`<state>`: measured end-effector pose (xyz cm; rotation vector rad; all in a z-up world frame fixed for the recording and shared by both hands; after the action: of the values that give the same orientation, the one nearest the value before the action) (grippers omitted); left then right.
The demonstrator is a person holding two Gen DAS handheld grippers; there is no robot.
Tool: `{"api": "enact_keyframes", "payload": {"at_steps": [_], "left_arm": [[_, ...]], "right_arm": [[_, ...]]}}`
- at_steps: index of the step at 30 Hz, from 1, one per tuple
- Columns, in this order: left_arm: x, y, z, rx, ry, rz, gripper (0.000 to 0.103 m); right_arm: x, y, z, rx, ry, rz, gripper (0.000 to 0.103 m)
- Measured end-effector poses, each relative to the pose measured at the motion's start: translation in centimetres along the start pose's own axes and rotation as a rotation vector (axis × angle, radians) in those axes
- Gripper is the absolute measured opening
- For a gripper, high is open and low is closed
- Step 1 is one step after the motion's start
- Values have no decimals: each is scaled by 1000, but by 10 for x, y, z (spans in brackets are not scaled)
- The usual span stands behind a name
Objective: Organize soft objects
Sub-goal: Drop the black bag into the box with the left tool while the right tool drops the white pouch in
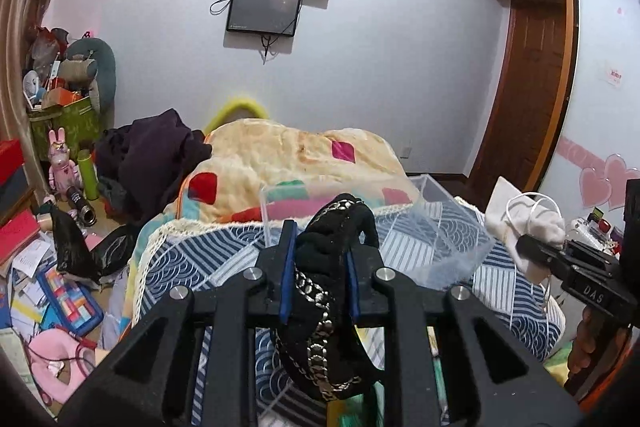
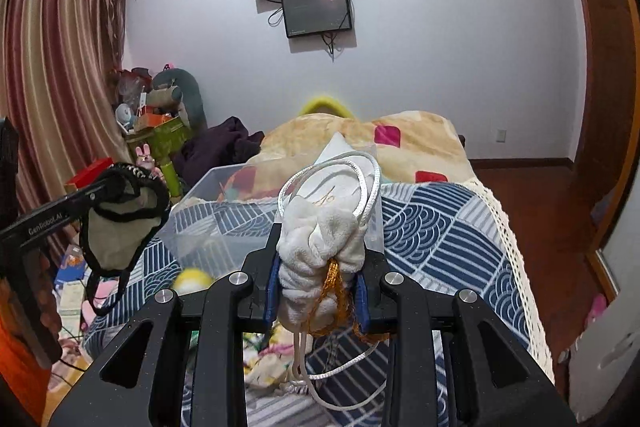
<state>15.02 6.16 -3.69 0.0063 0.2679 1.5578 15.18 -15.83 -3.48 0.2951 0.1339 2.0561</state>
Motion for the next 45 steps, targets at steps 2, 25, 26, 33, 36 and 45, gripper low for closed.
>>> {"api": "enact_keyframes", "payload": {"at_steps": [2, 25, 26, 33, 36, 45], "left_arm": [[-1, -9, 6, -8, -7, -3, 21], [-6, -132, -29, 213, -47, -15, 21], [-5, -134, -32, 226, -41, -21, 21], [-11, -126, -35, 249, -81, -26, 51], [-13, -113, -28, 220, -89, -31, 63], [-11, -51, -2, 131, -63, -2, 101]], "right_arm": [[2, -4, 3, 0, 2, 9, 27], [26, -106, -22, 270, 102, 94, 28], [26, -106, -25, 281, 114, 92, 29], [29, -95, -20, 265, 189, 87, 57], [32, -83, -10, 209, 196, 84, 65], [36, -31, 18, 65, 179, 75, 99]]}}
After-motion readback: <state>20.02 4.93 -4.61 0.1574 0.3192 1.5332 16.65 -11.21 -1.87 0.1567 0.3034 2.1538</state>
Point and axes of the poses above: each gripper's, at about its wrist camera, not at the fingertips, and y roughly against the way its jaws point, x to its left, z to its top, the point moved 5 cm from there along -y, roughly the way its jaws point, and after that the axes turned 15 degrees about -x, right-handed, at the moved point
